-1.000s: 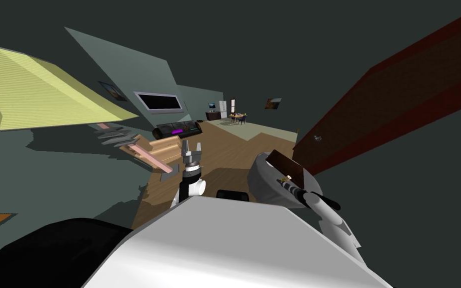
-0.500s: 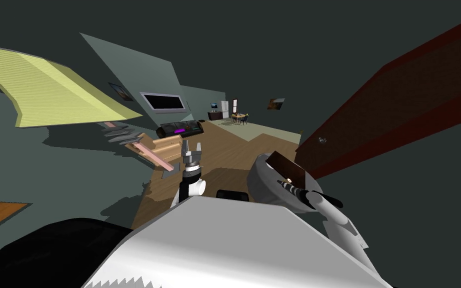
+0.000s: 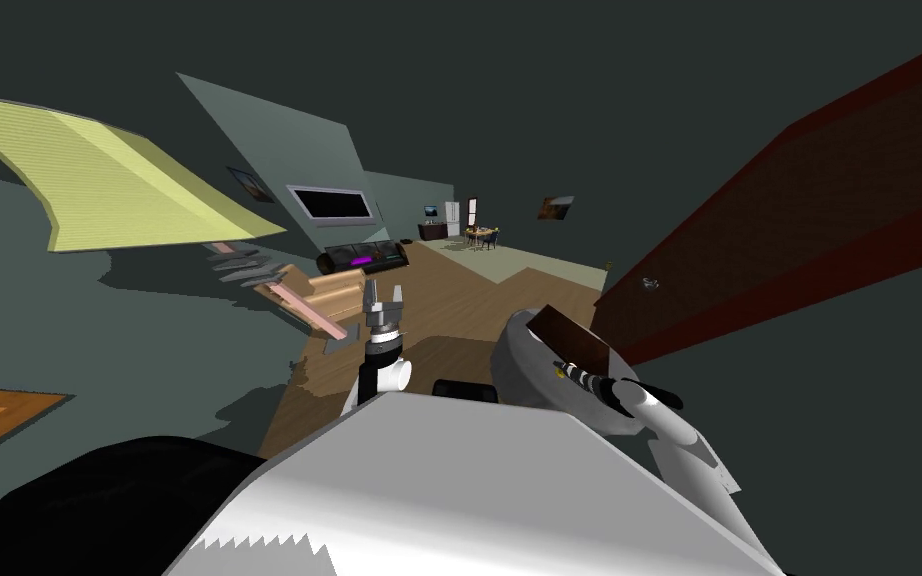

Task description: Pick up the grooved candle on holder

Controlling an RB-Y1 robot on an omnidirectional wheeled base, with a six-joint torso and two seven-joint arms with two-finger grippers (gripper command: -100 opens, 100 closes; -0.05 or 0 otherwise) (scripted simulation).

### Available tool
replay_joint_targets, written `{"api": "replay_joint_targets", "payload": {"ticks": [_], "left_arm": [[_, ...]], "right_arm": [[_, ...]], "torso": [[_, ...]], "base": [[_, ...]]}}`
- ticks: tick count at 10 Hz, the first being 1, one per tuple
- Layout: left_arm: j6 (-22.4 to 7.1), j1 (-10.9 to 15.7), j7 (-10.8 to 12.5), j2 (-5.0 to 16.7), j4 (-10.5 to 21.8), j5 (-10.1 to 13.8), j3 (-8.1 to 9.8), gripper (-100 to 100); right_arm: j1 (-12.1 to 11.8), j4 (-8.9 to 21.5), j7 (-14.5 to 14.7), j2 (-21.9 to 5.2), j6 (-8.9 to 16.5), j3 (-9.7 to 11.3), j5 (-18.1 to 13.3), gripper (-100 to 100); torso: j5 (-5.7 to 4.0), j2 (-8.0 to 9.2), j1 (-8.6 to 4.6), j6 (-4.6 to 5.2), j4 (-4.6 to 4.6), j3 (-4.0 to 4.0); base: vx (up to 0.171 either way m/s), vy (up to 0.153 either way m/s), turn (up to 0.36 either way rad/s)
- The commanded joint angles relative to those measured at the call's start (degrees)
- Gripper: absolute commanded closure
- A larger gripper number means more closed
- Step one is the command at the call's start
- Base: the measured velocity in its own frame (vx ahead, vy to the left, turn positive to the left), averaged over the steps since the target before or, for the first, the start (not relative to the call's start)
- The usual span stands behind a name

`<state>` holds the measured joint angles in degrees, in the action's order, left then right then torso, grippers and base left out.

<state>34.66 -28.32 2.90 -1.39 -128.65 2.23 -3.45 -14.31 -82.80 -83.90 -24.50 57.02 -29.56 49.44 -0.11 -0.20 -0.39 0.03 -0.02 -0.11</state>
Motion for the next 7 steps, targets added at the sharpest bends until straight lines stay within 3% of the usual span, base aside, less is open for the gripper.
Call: {"api": "replay_joint_targets", "payload": {"ticks": [1, 2, 4, 5, 7], "left_arm": [[0.0, 0.0, 0.0, 0.0, 0.0, 0.0, 0.00, 0], [0.0, 0.0, 0.0, 0.0, 0.0, 0.0, -0.01, 0], [0.0, 0.0, 0.0, 0.0, 0.0, 0.0, -0.01, 0], [0.0, 0.0, 0.0, 0.0, 0.0, 0.0, -0.01, 0], [0.0, 0.0, 0.0, 0.0, 0.0, 0.0, -0.01, 0]], "right_arm": [[0.0, 0.0, 0.0, 0.0, 0.0, 0.0, 0.0, 0], [0.6, 1.7, 1.3, 1.1, -1.6, 0.3, -0.5, -100], [0.7, 2.0, 1.5, 1.2, -1.8, 0.4, -0.4, -100], [0.8, 2.2, 1.7, 1.2, -2.0, 0.4, -0.4, 100], [0.7, 2.2, 1.7, 1.2, -1.9, 0.4, -0.5, 100]], "torso": [[0.00, 0.00, 0.00, 0.00, 0.00, 0.00], [0.06, 0.05, 0.22, 0.00, 0.01, 0.03], [0.07, -0.09, 0.25, -0.01, -0.02, -0.05], [0.08, -0.02, 0.29, -0.01, 0.00, -0.01], [0.09, 0.05, 0.37, -0.04, 0.03, 0.04]], "base": [[0.003, -0.014, 0.000], [0.040, -0.018, -0.015], [0.036, -0.016, -0.003], [0.000, 0.000, 0.000], [0.001, 0.000, 0.006]]}}
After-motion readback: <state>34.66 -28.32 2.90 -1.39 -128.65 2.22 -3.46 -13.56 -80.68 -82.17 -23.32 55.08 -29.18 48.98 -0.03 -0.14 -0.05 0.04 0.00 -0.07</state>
